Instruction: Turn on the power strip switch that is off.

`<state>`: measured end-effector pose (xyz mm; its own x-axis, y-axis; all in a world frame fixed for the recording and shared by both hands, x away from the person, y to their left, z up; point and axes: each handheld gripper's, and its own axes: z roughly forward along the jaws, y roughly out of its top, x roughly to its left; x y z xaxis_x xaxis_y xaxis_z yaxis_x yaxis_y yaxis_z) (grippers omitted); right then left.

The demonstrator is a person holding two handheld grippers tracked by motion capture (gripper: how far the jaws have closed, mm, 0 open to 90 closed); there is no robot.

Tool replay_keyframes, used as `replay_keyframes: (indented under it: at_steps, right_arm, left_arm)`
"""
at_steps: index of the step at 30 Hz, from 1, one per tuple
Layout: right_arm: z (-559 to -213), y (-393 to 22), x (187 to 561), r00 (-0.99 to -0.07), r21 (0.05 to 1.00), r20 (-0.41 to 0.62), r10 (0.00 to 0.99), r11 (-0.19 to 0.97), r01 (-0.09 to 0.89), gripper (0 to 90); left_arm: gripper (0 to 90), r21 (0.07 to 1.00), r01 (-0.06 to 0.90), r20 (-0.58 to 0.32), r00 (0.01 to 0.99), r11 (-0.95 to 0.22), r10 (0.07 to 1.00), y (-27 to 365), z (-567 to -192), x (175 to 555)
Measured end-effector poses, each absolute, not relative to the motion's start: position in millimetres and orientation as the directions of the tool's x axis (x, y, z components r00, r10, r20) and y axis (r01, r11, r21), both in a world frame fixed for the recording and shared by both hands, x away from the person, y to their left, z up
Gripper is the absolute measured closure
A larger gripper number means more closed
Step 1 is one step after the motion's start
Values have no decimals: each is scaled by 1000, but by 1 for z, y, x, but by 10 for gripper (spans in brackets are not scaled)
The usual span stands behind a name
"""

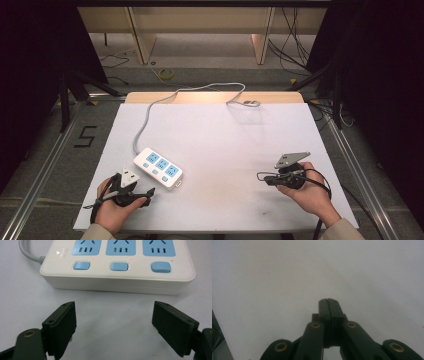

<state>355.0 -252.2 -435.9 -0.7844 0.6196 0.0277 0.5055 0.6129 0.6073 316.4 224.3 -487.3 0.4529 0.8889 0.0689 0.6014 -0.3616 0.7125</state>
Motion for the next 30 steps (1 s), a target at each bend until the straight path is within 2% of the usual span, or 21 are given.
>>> replay_keyframes:
  at_steps: [30]
  right_arm:
    - [-426,-233,364,-803,579,7,596,652,489,900]
  left_arm:
    - [194,715,598,73,453,-364,888,224,-487,317]
